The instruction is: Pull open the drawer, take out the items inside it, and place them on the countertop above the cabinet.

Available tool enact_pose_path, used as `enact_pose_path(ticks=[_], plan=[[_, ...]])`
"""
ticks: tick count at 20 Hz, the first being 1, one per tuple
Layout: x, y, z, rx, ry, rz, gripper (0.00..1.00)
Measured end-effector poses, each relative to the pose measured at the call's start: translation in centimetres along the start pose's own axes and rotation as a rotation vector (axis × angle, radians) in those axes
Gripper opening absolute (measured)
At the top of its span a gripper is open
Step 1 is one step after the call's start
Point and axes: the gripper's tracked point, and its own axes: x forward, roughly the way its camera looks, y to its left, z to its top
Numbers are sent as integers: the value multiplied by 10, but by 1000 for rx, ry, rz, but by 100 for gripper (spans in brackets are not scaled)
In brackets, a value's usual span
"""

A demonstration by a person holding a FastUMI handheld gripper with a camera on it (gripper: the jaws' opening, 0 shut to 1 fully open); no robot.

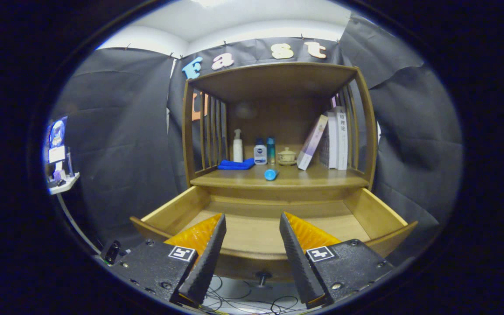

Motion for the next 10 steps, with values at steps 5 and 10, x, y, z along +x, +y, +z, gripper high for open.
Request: enact_pose_path(ticks=[5,10], plan=[[-9,3,-28,-74,-32,-51,79],[-18,10,-54,-55,-25,-68,80]])
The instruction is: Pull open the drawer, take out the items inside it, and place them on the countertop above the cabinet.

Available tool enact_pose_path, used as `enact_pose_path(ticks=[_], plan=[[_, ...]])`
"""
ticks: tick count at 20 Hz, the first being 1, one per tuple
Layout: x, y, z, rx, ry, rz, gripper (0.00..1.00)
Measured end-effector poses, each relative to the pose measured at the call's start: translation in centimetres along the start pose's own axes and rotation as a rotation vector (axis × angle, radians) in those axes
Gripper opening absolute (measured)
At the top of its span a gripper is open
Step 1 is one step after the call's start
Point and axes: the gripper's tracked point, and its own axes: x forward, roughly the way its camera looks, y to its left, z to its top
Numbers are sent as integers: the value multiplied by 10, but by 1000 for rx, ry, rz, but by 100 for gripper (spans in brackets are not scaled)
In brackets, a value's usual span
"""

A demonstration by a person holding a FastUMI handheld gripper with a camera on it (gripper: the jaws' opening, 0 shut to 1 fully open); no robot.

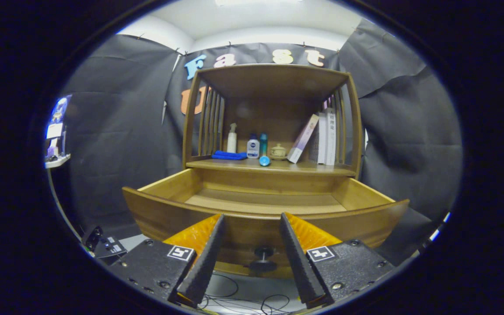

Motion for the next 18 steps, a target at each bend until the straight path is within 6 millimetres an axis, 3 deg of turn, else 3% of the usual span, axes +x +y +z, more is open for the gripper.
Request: enact_pose_path(ticks=[3,6,10,18], plan=[[2,1,-28,14,57,-2,80],[9,-7,-41,47,84,-32,80],[20,-16,-45,58,80,-68,80],[29,-10,-50,55,54,-111,86]])
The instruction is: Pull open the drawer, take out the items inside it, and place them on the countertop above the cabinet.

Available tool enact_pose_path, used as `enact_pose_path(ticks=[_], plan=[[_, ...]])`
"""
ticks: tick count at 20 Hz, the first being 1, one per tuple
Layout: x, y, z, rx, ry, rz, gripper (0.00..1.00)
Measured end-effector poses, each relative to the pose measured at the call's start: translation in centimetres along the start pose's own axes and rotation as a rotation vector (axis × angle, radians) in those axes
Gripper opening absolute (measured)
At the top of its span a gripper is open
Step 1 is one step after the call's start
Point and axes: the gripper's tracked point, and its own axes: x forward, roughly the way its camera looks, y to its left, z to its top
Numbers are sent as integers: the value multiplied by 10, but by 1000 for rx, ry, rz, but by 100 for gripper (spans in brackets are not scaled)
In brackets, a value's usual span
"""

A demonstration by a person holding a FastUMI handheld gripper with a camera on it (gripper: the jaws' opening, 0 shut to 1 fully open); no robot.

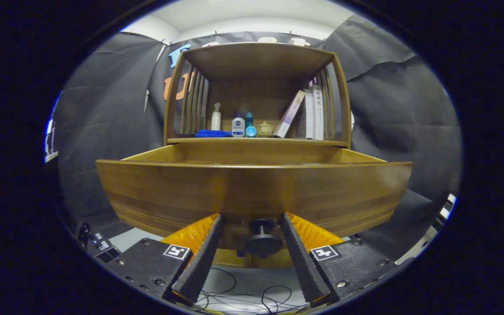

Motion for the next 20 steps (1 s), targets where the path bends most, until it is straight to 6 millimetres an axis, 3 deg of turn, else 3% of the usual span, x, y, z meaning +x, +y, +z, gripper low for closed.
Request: enact_pose_path(ticks=[9,15,20], plan=[[23,3,11,-3,-8,-2,88],[65,6,25,1,19,26,89],[108,9,50,-11,16,32,88]])
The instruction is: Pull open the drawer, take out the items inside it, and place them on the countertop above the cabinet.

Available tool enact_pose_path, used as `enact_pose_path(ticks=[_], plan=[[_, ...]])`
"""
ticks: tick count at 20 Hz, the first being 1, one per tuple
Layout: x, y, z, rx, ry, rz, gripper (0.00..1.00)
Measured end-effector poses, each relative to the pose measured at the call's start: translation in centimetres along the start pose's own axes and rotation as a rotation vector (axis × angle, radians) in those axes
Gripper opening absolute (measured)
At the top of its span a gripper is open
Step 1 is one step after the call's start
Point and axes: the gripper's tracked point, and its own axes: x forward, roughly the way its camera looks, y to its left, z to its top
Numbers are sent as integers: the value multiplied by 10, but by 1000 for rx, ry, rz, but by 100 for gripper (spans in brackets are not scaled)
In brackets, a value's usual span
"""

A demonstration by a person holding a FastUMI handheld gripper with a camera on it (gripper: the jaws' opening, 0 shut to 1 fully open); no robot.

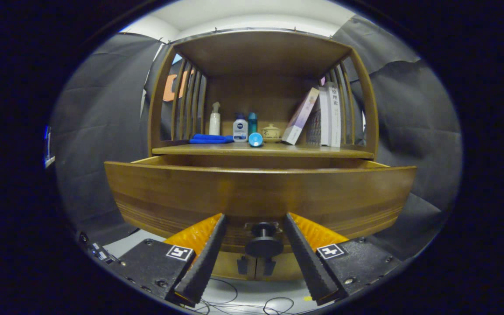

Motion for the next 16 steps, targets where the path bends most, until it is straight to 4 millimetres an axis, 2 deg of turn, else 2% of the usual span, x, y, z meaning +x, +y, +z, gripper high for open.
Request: enact_pose_path(ticks=[5,16], plan=[[36,1,6,-21,19,-11,89],[98,-2,20,-22,59,-17,89]])
